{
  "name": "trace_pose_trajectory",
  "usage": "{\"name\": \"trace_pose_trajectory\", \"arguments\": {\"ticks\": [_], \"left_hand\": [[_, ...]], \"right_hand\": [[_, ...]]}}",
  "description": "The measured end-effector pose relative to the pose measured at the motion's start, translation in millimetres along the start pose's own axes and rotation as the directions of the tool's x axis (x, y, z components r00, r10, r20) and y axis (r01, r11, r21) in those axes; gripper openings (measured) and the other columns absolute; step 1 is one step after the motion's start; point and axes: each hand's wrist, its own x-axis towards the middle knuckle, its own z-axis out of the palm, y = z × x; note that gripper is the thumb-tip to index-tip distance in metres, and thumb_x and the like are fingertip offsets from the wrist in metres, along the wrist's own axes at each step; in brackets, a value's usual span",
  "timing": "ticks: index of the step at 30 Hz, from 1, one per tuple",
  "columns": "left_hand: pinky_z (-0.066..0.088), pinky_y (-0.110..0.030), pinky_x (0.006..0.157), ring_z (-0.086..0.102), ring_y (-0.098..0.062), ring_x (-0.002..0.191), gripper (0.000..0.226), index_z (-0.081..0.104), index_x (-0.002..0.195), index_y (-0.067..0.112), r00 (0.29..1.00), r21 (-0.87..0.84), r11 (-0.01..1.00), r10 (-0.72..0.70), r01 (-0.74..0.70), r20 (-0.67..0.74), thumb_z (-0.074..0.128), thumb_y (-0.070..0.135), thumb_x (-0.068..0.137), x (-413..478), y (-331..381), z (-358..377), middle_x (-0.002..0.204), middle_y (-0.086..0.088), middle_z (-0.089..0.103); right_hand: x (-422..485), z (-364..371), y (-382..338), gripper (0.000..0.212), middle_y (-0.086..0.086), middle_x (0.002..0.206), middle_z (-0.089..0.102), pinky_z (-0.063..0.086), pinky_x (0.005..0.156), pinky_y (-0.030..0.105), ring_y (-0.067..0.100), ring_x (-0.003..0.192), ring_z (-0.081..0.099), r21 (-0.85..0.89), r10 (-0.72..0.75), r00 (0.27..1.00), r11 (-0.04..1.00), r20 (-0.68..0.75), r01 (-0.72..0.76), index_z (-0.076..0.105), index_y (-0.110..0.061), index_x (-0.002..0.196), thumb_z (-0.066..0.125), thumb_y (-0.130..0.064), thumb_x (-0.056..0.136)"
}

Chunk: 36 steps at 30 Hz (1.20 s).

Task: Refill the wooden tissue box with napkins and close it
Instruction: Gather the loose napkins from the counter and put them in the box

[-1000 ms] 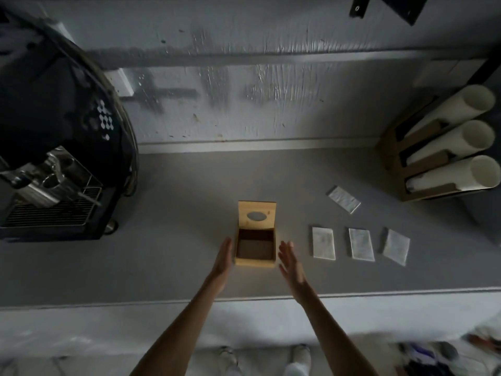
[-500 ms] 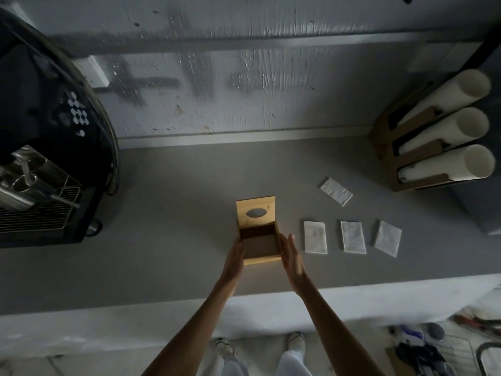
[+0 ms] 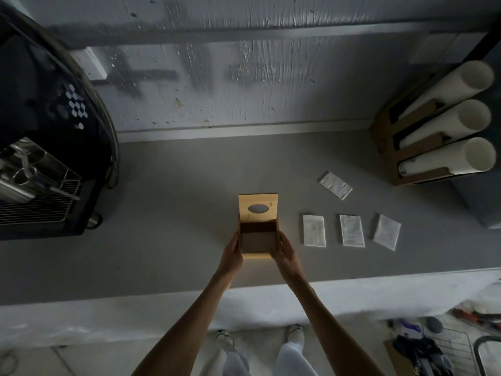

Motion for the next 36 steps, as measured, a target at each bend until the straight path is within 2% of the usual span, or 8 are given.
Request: {"name": "trace_pose_trajectory", "arguments": {"ticks": [5, 10, 16, 19, 23, 26, 32, 36], "left_hand": [[0.043, -0.028, 0.098, 0.048, -0.009, 0.122, 0.037, 0.043, 0.138, 0.033, 0.999, 0.01, 0.999, 0.03, -0.03, 0.016, 0.036, 0.028, 0.102, -2.0, -2.5, -0.8, 0.133, 0.005, 0.054], [0.044, -0.033, 0.103, 0.047, -0.011, 0.125, 0.038, 0.042, 0.139, 0.034, 0.999, 0.037, 0.999, 0.004, -0.006, 0.043, 0.037, 0.03, 0.102, 0.6, -9.0, -1.3, 0.136, 0.004, 0.053], [0.046, -0.023, 0.09, 0.053, -0.005, 0.116, 0.037, 0.046, 0.136, 0.033, 0.997, 0.031, 0.999, -0.027, 0.025, 0.075, 0.038, 0.023, 0.101, -1.5, -5.3, -5.9, 0.126, 0.009, 0.057], [0.048, -0.019, 0.078, 0.059, -0.005, 0.1, 0.034, 0.052, 0.128, 0.032, 0.991, 0.044, 0.995, -0.09, 0.086, 0.102, 0.042, 0.019, 0.099, 1.2, -0.4, -9.9, 0.115, 0.009, 0.063], [0.045, -0.03, 0.074, 0.057, -0.017, 0.083, 0.03, 0.061, 0.117, 0.022, 0.977, 0.04, 0.979, -0.202, 0.2, 0.065, 0.04, 0.013, 0.097, 13.9, -2.6, -11.5, 0.093, -0.002, 0.065], [0.043, -0.029, 0.07, 0.051, -0.02, 0.086, 0.028, 0.063, 0.1, 0.028, 0.963, 0.011, 0.965, -0.261, 0.261, 0.065, 0.039, 0.014, 0.098, 21.0, 0.2, -11.8, 0.091, -0.005, 0.056], [0.043, -0.028, 0.07, 0.05, -0.021, 0.087, 0.03, 0.057, 0.108, 0.03, 0.957, 0.043, 0.96, -0.278, 0.276, 0.078, 0.041, 0.007, 0.098, 21.9, 7.8, -13.6, 0.092, -0.007, 0.054], [0.043, -0.035, 0.075, 0.053, -0.024, 0.087, 0.03, 0.055, 0.109, 0.034, 0.964, 0.108, 0.962, -0.258, 0.25, 0.064, 0.041, 0.01, 0.098, 19.2, 10.6, -13.2, 0.091, -0.009, 0.058]], "right_hand": [[-1.5, -0.7, 10.9, 0.065, 0.007, 0.132, 0.059, 0.052, 0.095, 0.044, 0.024, 0.121, 0.056, -0.309, -0.096, 0.995, 0.947, -0.025, 0.084, 0.028, -0.025, 0.142, 0.059, -0.008, 0.088], [0.3, -5.0, 10.6, 0.061, 0.01, 0.126, 0.063, 0.053, 0.092, 0.045, 0.028, 0.115, 0.061, -0.358, -0.097, 0.995, 0.93, -0.019, 0.084, 0.027, -0.025, 0.142, 0.056, -0.011, 0.09], [2.4, -20.0, 7.7, 0.05, 0.0, 0.131, 0.059, 0.052, 0.093, 0.037, 0.015, 0.116, 0.058, -0.288, -0.112, 0.991, 0.949, 0.069, 0.127, 0.037, -0.026, 0.14, 0.054, -0.031, 0.093], [15.8, -49.6, 4.7, 0.029, 0.003, 0.111, 0.07, 0.056, 0.084, 0.036, 0.016, 0.099, 0.066, -0.288, -0.071, 0.987, 0.957, -0.145, 0.027, 0.059, -0.02, 0.12, 0.053, -0.031, 0.094], [55.8, -93.5, 10.7, 0.016, 0.016, 0.088, 0.072, 0.046, 0.067, 0.031, 0.033, 0.082, 0.065, -0.339, 0.014, 0.861, 0.916, -0.508, -0.215, 0.07, -0.011, 0.09, 0.055, -0.016, 0.088], [85.9, -112.3, 18.0, 0.017, 0.021, 0.099, 0.07, 0.05, 0.075, 0.041, 0.038, 0.093, 0.064, -0.307, 0.14, 0.806, 0.876, -0.576, -0.372, 0.071, -0.007, 0.093, 0.057, -0.014, 0.087], [114.1, -112.4, 36.5, 0.042, 0.022, 0.115, 0.062, 0.05, 0.085, 0.046, 0.038, 0.106, 0.06, -0.381, 0.229, 0.762, 0.757, -0.605, -0.53, 0.056, 0.0, 0.116, 0.059, -0.031, 0.089], [121.2, -105.0, 34.9, 0.034, 0.02, 0.116, 0.061, 0.047, 0.086, 0.041, 0.036, 0.109, 0.058, -0.367, 0.255, 0.734, 0.735, -0.629, -0.57, 0.057, -0.003, 0.116, 0.057, -0.025, 0.09]]}}
